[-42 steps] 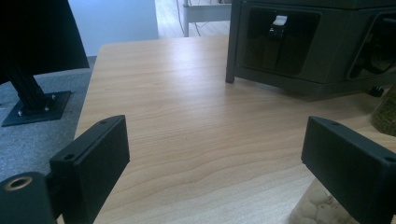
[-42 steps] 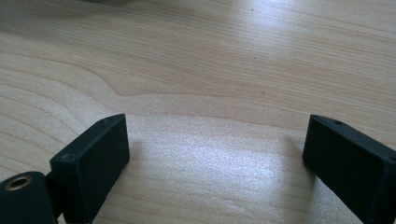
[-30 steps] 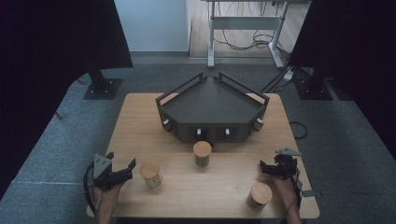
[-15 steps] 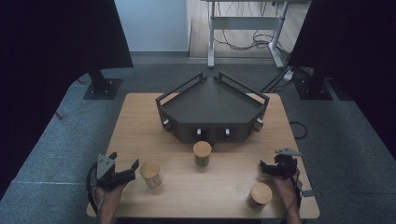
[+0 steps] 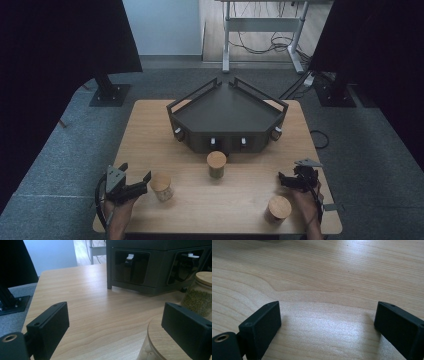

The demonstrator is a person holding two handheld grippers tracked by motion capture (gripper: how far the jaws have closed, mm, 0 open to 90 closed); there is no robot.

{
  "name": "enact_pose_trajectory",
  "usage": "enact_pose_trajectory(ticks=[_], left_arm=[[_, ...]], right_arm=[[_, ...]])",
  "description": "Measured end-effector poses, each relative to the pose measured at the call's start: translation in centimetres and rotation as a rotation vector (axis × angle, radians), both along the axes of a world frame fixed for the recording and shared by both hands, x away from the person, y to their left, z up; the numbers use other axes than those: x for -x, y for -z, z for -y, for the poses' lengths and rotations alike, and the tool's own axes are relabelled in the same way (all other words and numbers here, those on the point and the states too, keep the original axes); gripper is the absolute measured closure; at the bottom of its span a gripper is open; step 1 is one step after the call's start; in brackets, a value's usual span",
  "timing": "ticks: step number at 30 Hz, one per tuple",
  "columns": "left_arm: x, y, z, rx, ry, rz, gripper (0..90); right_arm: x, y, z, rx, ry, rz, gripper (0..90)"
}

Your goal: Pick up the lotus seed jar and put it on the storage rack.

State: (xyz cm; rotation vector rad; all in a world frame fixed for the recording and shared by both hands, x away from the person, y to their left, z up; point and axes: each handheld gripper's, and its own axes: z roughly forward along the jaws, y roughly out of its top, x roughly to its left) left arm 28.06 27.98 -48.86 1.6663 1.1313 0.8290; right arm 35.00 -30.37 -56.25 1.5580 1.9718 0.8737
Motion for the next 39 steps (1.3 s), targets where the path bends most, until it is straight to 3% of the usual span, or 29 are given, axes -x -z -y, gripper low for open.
enact_pose_trajectory(ticks=[39], left_arm=[[0.3, 0.0, 1.6, 0.017, 0.054, -0.001, 7.3]], right_arm=[[-0.1, 0.0, 0.0, 0.001, -0.005, -0.001, 6.2]])
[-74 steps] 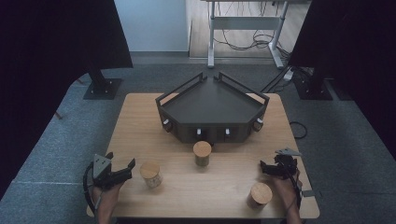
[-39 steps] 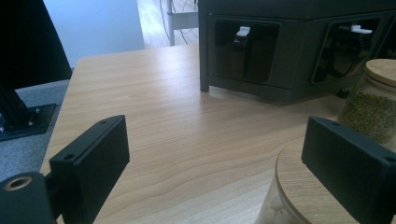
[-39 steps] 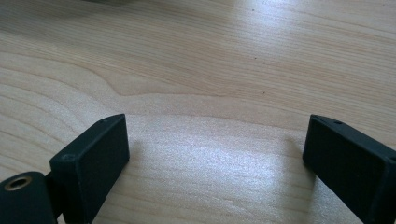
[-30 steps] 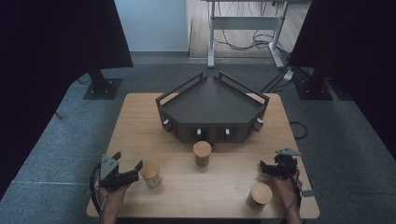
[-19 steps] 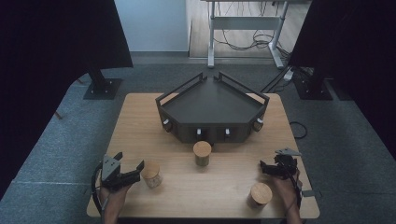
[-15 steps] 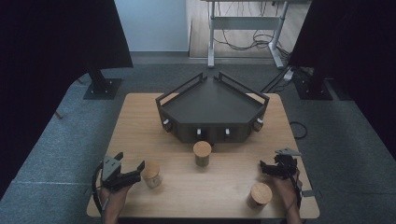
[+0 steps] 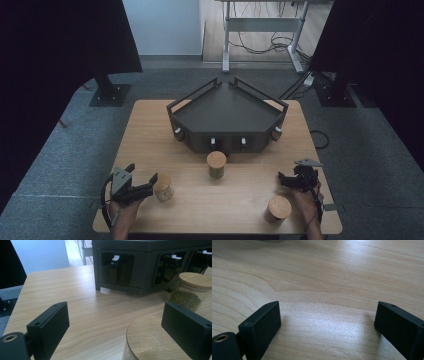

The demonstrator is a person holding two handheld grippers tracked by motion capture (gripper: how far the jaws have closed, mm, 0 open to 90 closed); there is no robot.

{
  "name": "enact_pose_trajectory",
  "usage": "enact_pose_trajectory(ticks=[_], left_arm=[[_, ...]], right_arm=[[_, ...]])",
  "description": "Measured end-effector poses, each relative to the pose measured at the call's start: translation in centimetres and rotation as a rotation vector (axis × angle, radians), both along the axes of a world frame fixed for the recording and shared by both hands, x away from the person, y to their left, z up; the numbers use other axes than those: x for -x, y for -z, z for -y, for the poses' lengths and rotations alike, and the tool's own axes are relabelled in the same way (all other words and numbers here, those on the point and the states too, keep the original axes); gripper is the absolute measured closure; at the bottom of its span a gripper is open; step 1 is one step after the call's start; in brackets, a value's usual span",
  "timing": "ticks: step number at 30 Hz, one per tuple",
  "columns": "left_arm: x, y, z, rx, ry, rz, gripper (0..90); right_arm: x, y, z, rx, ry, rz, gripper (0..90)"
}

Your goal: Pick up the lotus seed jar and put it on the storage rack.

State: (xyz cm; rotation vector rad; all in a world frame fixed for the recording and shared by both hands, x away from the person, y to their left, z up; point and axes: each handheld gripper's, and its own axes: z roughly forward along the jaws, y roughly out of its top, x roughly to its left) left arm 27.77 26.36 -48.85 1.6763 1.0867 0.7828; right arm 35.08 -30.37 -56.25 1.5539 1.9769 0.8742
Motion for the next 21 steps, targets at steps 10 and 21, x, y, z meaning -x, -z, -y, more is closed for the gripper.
enact_pose_trajectory(ticks=[10, 21], left_arm=[[0.1, 0.0, 0.4, 0.000, 0.012, 0.002, 7.3], [0.3, 0.1, 1.1, -0.002, 0.029, 0.001, 7.3]], right_arm=[[0.0, 0.0, 0.0, 0.000, -0.001, 0.000, 6.2], [0.0, 0.0, 0.0, 0.000, -0.002, 0.000, 6.2]])
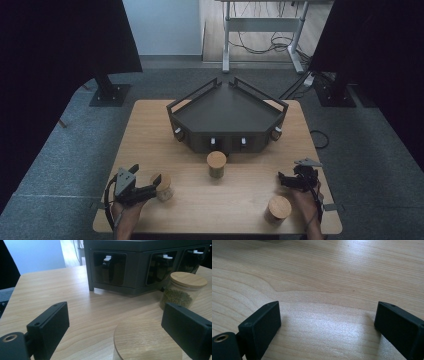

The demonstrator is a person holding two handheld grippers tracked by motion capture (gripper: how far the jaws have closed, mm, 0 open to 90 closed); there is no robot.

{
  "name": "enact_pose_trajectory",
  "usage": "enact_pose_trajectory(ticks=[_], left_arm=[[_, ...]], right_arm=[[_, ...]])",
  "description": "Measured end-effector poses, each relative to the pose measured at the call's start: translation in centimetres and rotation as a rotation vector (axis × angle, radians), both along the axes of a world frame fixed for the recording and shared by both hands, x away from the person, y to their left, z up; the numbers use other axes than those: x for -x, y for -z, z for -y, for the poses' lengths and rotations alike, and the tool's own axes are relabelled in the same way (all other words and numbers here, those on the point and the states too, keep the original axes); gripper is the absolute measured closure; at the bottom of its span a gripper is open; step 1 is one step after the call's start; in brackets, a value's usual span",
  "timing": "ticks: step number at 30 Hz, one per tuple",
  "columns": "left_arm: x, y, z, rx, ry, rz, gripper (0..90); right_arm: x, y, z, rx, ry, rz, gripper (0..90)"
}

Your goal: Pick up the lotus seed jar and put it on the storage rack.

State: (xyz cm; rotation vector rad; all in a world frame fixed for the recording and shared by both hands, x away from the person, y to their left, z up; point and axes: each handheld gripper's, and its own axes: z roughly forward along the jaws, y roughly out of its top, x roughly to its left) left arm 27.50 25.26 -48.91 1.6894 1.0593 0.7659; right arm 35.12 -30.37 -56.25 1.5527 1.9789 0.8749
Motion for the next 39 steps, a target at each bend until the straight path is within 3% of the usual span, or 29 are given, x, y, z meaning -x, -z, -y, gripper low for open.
enact_pose_trajectory(ticks=[14, 39], left_arm=[[0.1, 0.2, 0.5, 0.011, 0.020, -0.003, 7.3], [0.2, 0.8, 1.7, -0.007, 0.054, -0.023, 7.3]], right_arm=[[0.0, 0.0, 0.0, 0.000, -0.002, 0.000, 6.2], [-0.1, 0.0, 0.0, 0.000, -0.005, 0.000, 6.2]])
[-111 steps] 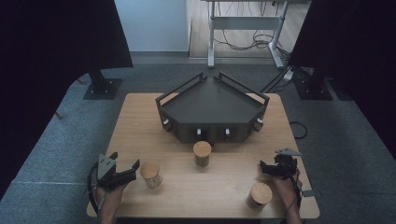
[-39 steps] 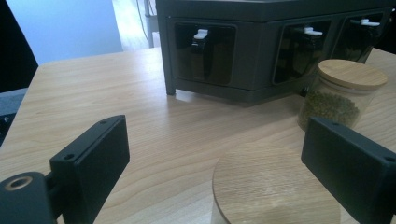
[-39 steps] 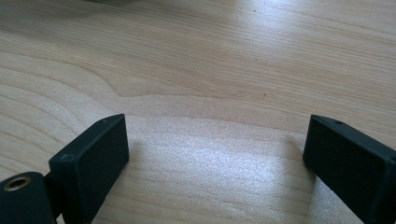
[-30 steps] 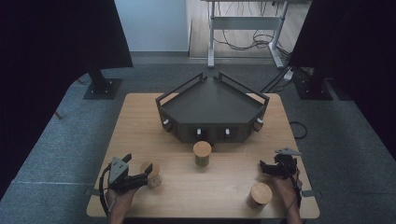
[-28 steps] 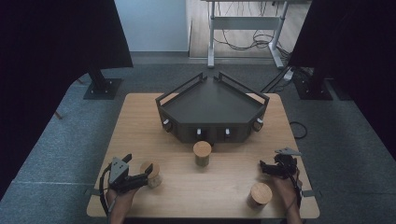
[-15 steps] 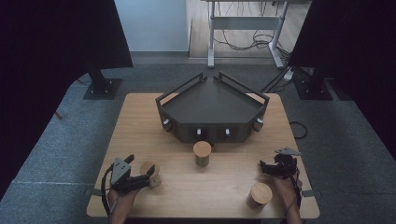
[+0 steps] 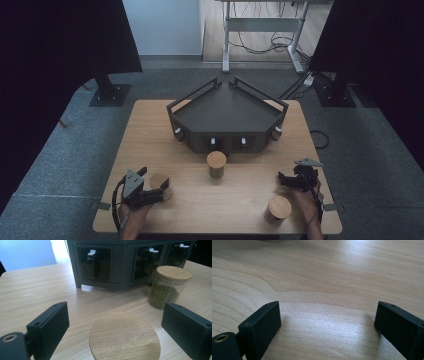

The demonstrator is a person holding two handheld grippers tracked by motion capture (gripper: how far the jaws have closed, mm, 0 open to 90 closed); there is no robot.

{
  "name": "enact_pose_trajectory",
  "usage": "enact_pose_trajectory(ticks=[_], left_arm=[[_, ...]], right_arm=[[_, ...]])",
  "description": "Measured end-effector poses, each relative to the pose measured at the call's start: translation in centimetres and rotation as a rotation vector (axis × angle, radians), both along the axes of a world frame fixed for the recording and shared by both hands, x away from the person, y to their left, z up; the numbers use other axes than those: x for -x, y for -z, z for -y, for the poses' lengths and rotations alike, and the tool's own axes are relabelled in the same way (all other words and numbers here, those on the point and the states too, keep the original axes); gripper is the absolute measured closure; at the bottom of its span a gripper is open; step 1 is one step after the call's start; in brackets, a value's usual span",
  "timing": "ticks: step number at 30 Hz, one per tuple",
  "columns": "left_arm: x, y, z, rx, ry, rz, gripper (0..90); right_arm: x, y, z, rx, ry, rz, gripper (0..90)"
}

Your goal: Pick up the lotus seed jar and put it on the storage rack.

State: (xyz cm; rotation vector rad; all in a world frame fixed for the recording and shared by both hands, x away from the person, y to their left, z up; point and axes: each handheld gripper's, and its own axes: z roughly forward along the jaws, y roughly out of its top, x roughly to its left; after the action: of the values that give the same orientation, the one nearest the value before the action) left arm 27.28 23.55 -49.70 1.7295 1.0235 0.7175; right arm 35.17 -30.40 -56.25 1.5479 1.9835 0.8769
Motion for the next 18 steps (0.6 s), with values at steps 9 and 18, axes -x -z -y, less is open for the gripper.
enact_pose_trajectory(ticks=[9, 18], left_arm=[[-0.01, 0.20, 0.15, -0.005, 0.002, -0.004, 7.2], [0.00, 0.45, 0.37, -0.008, 0.007, -0.012, 7.2]], right_arm=[[0.00, 0.00, 0.00, 0.000, 0.000, 0.000, 6.2], [0.00, 0.00, 0.00, 0.000, 0.000, 0.000, 6.2]])
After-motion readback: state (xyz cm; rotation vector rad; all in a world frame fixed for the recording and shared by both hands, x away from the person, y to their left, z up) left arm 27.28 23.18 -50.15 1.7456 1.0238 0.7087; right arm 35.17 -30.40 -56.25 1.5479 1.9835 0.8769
